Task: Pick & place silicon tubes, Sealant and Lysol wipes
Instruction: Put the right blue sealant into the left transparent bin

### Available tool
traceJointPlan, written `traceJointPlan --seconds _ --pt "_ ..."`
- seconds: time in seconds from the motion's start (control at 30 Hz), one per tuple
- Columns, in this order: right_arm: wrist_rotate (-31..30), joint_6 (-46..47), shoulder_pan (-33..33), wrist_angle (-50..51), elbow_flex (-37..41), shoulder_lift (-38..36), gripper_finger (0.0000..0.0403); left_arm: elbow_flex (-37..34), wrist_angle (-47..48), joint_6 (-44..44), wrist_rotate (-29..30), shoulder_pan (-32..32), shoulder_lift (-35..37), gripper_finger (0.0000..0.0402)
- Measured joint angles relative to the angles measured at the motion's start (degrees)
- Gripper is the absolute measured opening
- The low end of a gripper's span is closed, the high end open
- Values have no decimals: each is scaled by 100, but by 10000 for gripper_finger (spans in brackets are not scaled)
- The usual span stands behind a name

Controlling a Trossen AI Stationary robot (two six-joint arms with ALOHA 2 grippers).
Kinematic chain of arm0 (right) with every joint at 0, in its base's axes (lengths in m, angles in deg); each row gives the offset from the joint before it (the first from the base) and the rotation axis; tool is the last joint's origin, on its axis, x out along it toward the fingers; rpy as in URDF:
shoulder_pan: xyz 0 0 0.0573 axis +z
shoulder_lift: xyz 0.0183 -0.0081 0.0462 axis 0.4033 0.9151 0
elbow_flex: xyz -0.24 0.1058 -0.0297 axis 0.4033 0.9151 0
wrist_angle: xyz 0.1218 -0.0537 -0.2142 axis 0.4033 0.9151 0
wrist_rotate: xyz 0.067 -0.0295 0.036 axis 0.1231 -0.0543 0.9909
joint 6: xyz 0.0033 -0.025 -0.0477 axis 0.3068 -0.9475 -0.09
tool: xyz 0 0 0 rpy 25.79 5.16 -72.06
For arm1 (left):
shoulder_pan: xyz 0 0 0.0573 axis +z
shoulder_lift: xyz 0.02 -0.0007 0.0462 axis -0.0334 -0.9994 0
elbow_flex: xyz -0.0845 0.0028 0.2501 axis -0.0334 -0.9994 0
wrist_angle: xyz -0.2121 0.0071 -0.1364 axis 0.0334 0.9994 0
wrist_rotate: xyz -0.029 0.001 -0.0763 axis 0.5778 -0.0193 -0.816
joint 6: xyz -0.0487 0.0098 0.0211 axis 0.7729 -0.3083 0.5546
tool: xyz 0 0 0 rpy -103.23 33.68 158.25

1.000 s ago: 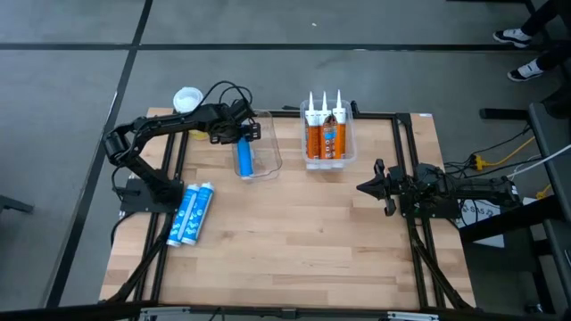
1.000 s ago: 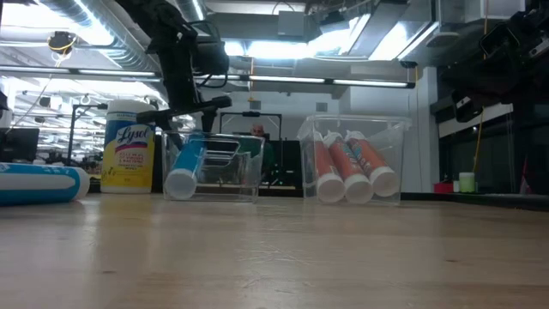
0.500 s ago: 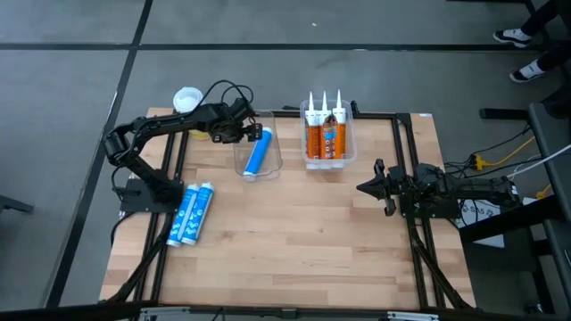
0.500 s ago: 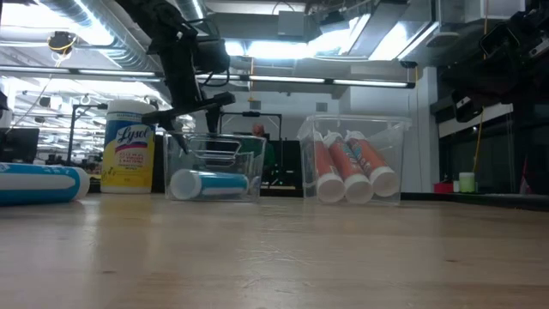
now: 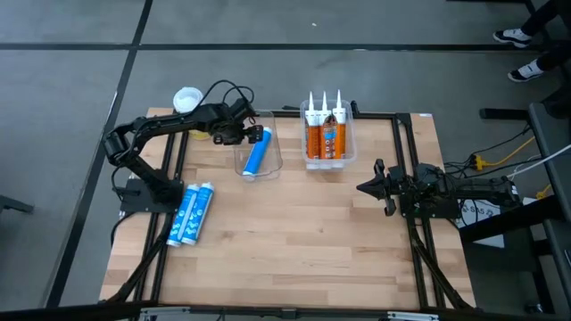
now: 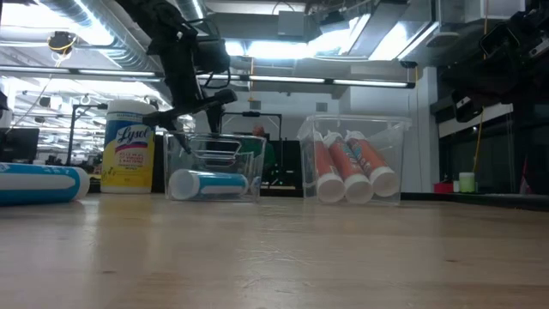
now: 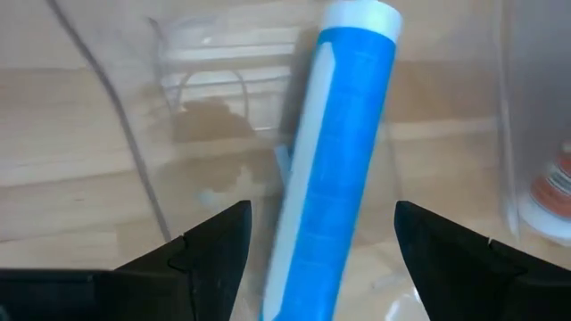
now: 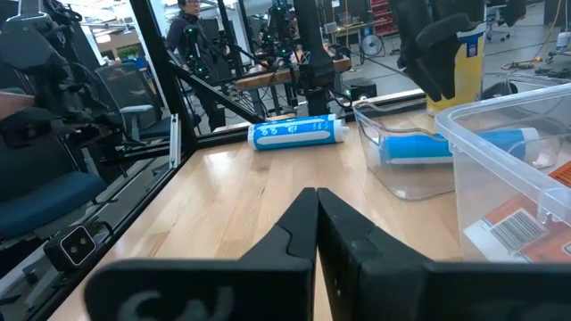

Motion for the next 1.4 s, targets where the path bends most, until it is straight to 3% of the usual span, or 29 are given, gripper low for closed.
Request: traceJointPlan --seconds 0.5,0.67,1.0,1.4 --pt "0 -1 1 0 0 0 12 0 -863 -125 -17 -523 1078 269" --pt "0 0 0 0 0 0 12 0 -858 -555 -44 -931 1521 267" --pt "0 2 0 0 0 -1 12 0 -776 -611 -285 -1948 2215 267" --pt "0 -3 2 0 0 -2 12 0 453 458 -605 -3347 2309 267"
